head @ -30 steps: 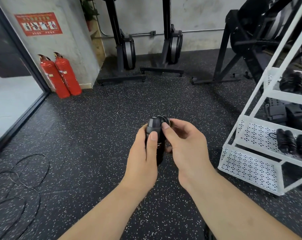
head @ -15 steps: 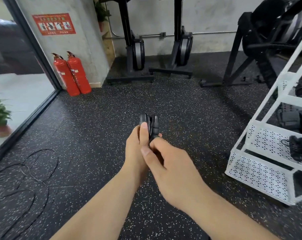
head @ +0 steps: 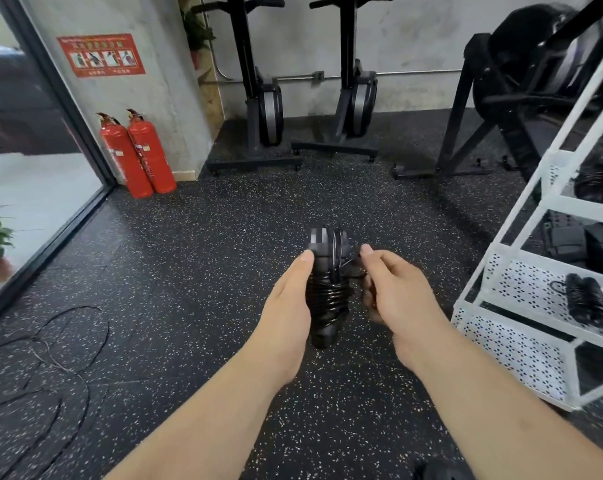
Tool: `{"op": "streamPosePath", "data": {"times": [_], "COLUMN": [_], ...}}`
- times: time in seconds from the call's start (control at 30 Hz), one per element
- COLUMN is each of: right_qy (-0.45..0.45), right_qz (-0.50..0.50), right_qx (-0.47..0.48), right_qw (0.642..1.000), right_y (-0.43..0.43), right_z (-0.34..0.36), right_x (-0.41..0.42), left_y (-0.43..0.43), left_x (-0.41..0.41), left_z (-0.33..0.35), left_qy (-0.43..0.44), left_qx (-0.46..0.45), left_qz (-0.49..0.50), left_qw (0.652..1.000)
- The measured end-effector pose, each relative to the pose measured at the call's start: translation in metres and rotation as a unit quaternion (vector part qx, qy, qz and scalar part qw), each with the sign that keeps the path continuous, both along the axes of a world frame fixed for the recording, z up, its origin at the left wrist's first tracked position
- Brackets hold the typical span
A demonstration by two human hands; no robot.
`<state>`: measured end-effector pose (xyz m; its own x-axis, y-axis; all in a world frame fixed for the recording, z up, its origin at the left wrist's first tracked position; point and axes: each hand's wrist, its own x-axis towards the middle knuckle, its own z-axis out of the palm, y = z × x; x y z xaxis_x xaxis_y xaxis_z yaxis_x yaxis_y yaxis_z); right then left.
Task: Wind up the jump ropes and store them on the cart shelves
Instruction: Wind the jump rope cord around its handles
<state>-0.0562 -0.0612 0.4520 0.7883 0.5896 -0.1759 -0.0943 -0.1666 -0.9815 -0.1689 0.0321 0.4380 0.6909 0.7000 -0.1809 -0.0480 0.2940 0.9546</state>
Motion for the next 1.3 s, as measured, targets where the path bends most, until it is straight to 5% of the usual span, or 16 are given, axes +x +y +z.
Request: {"op": "streamPosePath", "data": {"times": [0.13,0.23,0.33,0.5,0.7,0.97,1.17,1.3], "right_qy": [-0.172,-0.163,-0.091,0.153,0.225,0.018,0.122,0.099], "right_qz": [0.007,0.076,0.045,0.012,-0.001,0.033,-0.002,-0.008], "right_qx": [-0.013,0.015,0.031,0.118,0.165,0.116,0.164,0.144], "right_qw": [0.985,0.984,0.994,0.981,0.960,0.993,0.979,0.985], "right_y": [0.001,0.006,0.010,0.007,0.003,-0.006,-0.021,-0.031], "right_z": [-0.003,-0.005,-0.012,-0.008,-0.006,0.006,0.008,0.004], "right_x": [-0.007,-0.016,-0.025,-0.040,-0.038,-0.011,0.012,0.016], "left_y": [0.004,-0.001,-0.005,-0.014,-0.022,-0.022,-0.017,-0.027], "left_x": [-0.003,-0.004,-0.003,-0.003,-0.001,0.011,0.025,0.032], "left_z": [-0.005,-0.006,-0.014,-0.025,-0.026,-0.014,-0.016,-0.012], "left_qy": [0.005,0.018,0.070,0.137,0.128,0.075,0.095,0.042], "left_qx": [0.053,0.160,0.269,0.411,0.411,0.389,0.262,0.156], "left_qz": [-0.039,-0.066,-0.060,-0.016,0.033,-0.007,-0.015,-0.063], "left_qw": [0.998,0.985,0.959,0.901,0.902,0.918,0.960,0.985]}}
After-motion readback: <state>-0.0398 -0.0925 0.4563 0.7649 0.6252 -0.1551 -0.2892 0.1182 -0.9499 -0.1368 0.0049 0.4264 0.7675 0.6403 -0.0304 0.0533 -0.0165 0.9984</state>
